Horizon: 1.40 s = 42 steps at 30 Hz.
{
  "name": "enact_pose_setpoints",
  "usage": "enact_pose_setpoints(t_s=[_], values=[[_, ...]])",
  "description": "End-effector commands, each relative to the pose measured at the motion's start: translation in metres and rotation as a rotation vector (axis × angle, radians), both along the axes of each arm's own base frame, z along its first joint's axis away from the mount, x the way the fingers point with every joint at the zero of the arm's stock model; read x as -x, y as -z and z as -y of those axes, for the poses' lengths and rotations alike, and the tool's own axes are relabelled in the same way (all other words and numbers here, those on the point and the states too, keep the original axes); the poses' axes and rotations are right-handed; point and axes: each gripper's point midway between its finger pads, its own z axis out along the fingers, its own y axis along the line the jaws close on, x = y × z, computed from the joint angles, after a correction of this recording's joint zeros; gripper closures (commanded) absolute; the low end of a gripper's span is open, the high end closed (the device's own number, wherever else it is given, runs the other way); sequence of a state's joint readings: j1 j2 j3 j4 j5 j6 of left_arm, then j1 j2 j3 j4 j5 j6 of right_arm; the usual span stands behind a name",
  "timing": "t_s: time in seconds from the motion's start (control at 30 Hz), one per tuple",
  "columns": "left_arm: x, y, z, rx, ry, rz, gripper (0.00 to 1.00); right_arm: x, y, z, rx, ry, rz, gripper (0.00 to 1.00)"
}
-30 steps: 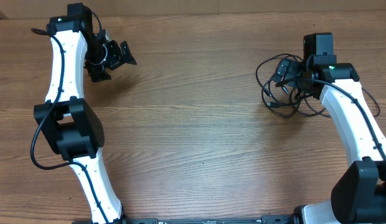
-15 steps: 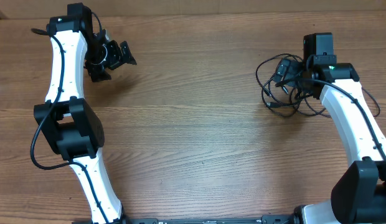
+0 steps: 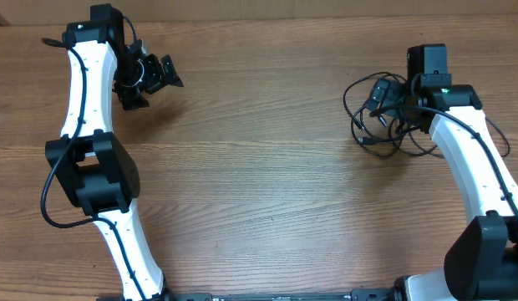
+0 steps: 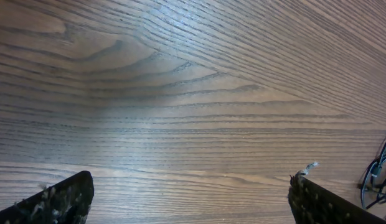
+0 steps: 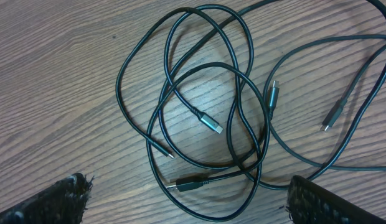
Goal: Untangle cables
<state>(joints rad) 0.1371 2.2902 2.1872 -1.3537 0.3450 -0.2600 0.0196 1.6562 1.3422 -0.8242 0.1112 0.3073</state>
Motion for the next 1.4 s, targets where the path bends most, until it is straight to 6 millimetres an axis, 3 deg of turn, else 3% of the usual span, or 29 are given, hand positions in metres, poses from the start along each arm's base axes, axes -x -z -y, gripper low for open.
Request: enact_pose_setpoints(t_s=[0.0, 0.13, 0.3, 0.47, 0.7, 0.9, 1.03, 1.37], values=[[-0.004, -0.021, 0.004, 0.005, -0.001, 0.053, 0.00, -0.001, 0.001, 0.001, 0.000, 0.002, 0.000, 0.00], [-0.004, -0.021, 0.005, 0.004, 0.000, 0.053, 0.00, -0.001, 0.001, 0.001, 0.000, 0.002, 0.000, 0.00], [-0.004, -0.023, 0.021, 0.005, 0.033, 0.057, 0.01, -0.001, 0.001, 0.001, 0.000, 0.002, 0.000, 0.00], [-0.002, -0.023, 0.054, 0.007, 0.104, 0.059, 0.01, -0.001, 0.001, 0.001, 0.000, 0.002, 0.000, 0.00], [0.008, -0.031, 0.116, 0.011, 0.235, 0.076, 0.01, -0.001, 0.001, 0.001, 0.000, 0.002, 0.000, 0.00], [0.025, -0.058, 0.164, 0.017, 0.341, 0.135, 0.00, -0.001, 0.001, 0.001, 0.000, 0.002, 0.001, 0.00], [0.039, -0.087, 0.188, 0.026, 0.397, 0.200, 0.00, -0.001, 0.001, 0.001, 0.000, 0.002, 0.000, 0.00], [0.072, -0.155, 0.215, 0.050, 0.471, 0.353, 0.00, -0.001, 0.001, 0.001, 0.000, 0.002, 0.000, 0.00]])
